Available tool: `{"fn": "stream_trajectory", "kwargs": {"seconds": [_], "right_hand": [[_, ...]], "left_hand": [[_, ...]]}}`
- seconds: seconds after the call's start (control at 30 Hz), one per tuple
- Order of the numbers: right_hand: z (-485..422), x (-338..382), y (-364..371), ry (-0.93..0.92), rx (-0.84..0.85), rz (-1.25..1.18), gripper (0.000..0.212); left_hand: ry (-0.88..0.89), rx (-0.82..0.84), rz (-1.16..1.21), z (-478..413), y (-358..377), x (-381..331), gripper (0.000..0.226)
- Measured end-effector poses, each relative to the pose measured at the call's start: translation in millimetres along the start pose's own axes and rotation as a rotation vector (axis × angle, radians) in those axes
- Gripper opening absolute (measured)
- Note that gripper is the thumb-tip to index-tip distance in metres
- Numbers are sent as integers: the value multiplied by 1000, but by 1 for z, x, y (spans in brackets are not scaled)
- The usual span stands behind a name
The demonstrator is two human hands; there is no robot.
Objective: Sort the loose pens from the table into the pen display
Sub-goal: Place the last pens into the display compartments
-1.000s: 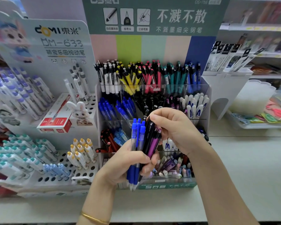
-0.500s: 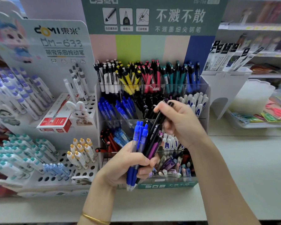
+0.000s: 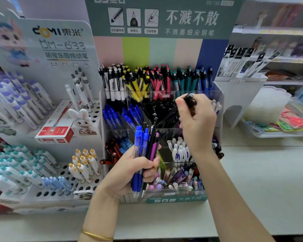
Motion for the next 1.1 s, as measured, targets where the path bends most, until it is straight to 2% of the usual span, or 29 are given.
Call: {"fn": "stream_trajectory", "kwargs": {"seconds": [0.13, 0.23, 0.3, 0.43, 0.5, 0.67, 0.77, 0.9, 1.0, 1.1], "right_hand": [[1, -4, 30, -42, 145, 285, 26], [3, -2, 38, -93, 169, 508, 31], [9, -2, 35, -49, 183, 505, 41], [34, -13, 12, 139, 117, 369, 63], [46, -20, 14, 214, 157, 364, 74], [39, -22, 38, 223, 196, 419, 90], [30, -12, 55, 105, 166, 541, 88], [19, 0, 69, -95, 95, 547, 65], [17, -4, 69, -130, 93, 577, 50], [25, -3, 68, -173, 158, 653, 51]], "left_hand": [[5, -15, 21, 1, -4, 0, 13], [24, -22, 52, 3, -7, -3, 17], [35, -13, 107, 3, -9, -4, 28], [51, -4, 97, 1, -11, -8, 33], [58, -3, 92, 0, -12, -10, 36], [53, -14, 89, 0, -14, -12, 40], [52, -3, 117, 0, -15, -13, 40], [61, 19, 103, 1, -15, -17, 39], [54, 42, 97, 2, -14, -16, 41], [40, 84, 88, 1, -9, -15, 49]]}}
Point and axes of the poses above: each hand's wrist, its own z-axis away from the middle knuckle, its own y-axis out of the palm, x = y × z, the point moved 9 cm from there along -z, towards the middle knuckle, and after that the axes turned 5 degrees about z, right-handed, at the moved point
